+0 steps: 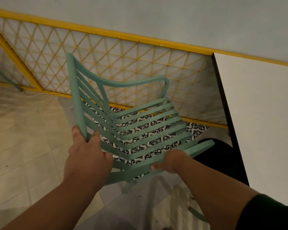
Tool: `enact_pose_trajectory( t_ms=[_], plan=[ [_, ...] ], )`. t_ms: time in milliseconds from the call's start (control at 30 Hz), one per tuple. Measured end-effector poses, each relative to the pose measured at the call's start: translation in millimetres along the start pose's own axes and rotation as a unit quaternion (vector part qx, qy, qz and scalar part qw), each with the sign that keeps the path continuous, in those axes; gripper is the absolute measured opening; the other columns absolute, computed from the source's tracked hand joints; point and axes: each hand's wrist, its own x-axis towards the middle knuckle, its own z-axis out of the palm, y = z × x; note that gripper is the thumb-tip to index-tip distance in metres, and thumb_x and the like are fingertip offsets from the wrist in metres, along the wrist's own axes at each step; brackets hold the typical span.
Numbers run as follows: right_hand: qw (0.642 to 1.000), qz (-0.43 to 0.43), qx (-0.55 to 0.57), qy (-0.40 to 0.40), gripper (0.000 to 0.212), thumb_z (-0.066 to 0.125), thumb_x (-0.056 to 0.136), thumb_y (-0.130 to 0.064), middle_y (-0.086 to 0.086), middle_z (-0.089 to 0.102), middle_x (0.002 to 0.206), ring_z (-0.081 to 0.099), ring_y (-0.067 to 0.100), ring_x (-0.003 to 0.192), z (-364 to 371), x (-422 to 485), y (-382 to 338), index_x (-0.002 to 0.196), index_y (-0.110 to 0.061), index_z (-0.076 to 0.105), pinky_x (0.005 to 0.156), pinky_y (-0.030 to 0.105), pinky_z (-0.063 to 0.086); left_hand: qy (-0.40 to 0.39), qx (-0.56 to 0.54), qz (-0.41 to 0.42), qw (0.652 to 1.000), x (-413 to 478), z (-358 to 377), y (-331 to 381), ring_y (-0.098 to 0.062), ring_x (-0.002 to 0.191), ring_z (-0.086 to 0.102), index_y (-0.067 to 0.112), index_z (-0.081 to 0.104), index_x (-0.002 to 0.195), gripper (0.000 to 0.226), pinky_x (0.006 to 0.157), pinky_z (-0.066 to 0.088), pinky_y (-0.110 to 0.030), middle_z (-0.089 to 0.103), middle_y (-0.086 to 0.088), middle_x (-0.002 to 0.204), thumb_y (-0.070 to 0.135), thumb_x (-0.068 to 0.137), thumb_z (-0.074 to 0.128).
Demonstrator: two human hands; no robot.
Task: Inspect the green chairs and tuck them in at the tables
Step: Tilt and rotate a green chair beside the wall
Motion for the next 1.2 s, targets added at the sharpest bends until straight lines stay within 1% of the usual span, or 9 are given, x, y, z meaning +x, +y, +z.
enact_pose_trajectory(
  t_ms=[167, 367, 533, 667, 800, 1000, 1067, 1133, 1200],
  plan=[
    [1.000, 0.008, 0.013, 0.014, 0.100, 0.054, 0.067, -0.096, 0.010, 0.068, 0.112, 0.065, 0.026, 0.107, 3, -1, -3, 0.116, -0.010, 0.067, 0.096, 0.041, 0.055, 0.007, 0.002, 0.007, 1.000, 5, 0, -4, -0.036, 0.118, 0.054, 0.022, 0.036, 0.155, 0.065, 0.096, 0.054, -0.048, -0.004, -0.011, 0.165, 0.031, 0.094, 0.056],
    [0.999, 0.016, 0.030, 0.011, 0.105, 0.057, 0.067, -0.096, 0.010, 0.066, 0.121, 0.062, 0.028, 0.114, 6, -1, -10, 0.126, -0.009, 0.064, 0.102, 0.044, 0.053, 0.010, -0.003, 0.019, 1.000, 21, -3, -13, -0.035, 0.116, 0.054, 0.022, 0.038, 0.155, 0.065, 0.097, 0.053, -0.048, -0.003, -0.005, 0.165, 0.027, 0.093, 0.057],
    [0.999, 0.019, 0.045, 0.024, 0.107, 0.053, 0.066, -0.098, 0.009, 0.066, 0.117, 0.064, 0.027, 0.110, 8, 0, -17, 0.123, -0.008, 0.065, 0.098, 0.042, 0.055, 0.014, -0.018, 0.046, 0.999, 42, -6, -19, -0.031, 0.109, 0.057, 0.019, 0.040, 0.154, 0.066, 0.095, 0.055, -0.047, -0.001, 0.000, 0.165, 0.023, 0.091, 0.059],
    [0.998, 0.023, 0.057, 0.035, 0.110, 0.054, 0.067, -0.097, 0.013, 0.067, 0.121, 0.065, 0.028, 0.112, 8, 1, -23, 0.125, -0.004, 0.064, 0.099, 0.042, 0.054, 0.009, -0.014, 0.063, 0.998, 56, -7, -26, -0.032, 0.114, 0.056, 0.016, 0.040, 0.154, 0.066, 0.100, 0.054, -0.048, 0.000, 0.000, 0.165, 0.022, 0.091, 0.059],
    [0.997, 0.024, 0.068, 0.034, 0.111, 0.053, 0.070, -0.096, 0.014, 0.066, 0.127, 0.063, 0.030, 0.116, 7, 1, -33, 0.131, -0.004, 0.062, 0.099, 0.041, 0.053, 0.008, -0.004, 0.085, 0.996, 69, -12, -31, -0.030, 0.111, 0.056, 0.016, 0.044, 0.151, 0.064, 0.100, 0.054, -0.048, 0.004, 0.001, 0.162, 0.021, 0.089, 0.060],
    [0.995, 0.029, 0.086, 0.033, 0.105, 0.052, 0.073, -0.094, 0.012, 0.067, 0.127, 0.063, 0.030, 0.119, 4, 1, -50, 0.131, -0.007, 0.064, 0.102, 0.042, 0.052, 0.001, 0.028, 0.103, 0.994, 94, -19, -40, -0.031, 0.118, 0.055, 0.017, 0.044, 0.151, 0.063, 0.105, 0.051, -0.048, 0.004, 0.002, 0.160, 0.023, 0.090, 0.060],
    [0.995, 0.025, 0.089, 0.030, 0.101, 0.051, 0.076, -0.093, 0.012, 0.068, 0.123, 0.064, 0.029, 0.117, 4, 4, -55, 0.127, -0.007, 0.066, 0.102, 0.042, 0.052, -0.001, 0.030, 0.114, 0.993, 105, -23, -42, -0.030, 0.119, 0.054, 0.015, 0.042, 0.153, 0.064, 0.107, 0.049, -0.048, 0.004, 0.003, 0.159, 0.022, 0.092, 0.059],
    [0.995, 0.026, 0.091, 0.027, 0.100, 0.049, 0.077, -0.092, 0.011, 0.070, 0.116, 0.066, 0.029, 0.112, 4, 9, -62, 0.125, -0.006, 0.068, 0.101, 0.043, 0.053, -0.001, 0.040, 0.128, 0.991, 117, -28, -45, -0.030, 0.119, 0.055, 0.014, 0.042, 0.153, 0.063, 0.105, 0.050, -0.046, 0.003, 0.002, 0.161, 0.021, 0.092, 0.058],
    [0.996, 0.027, 0.088, 0.016, 0.102, 0.047, 0.078, -0.092, 0.013, 0.069, 0.119, 0.065, 0.031, 0.113, 3, 14, -70, 0.129, -0.006, 0.064, 0.100, 0.043, 0.053, 0.000, 0.056, 0.143, 0.988, 129, -32, -46, -0.031, 0.119, 0.056, 0.014, 0.043, 0.152, 0.062, 0.103, 0.051, -0.046, 0.003, -0.001, 0.163, 0.020, 0.091, 0.057]
  ],
)
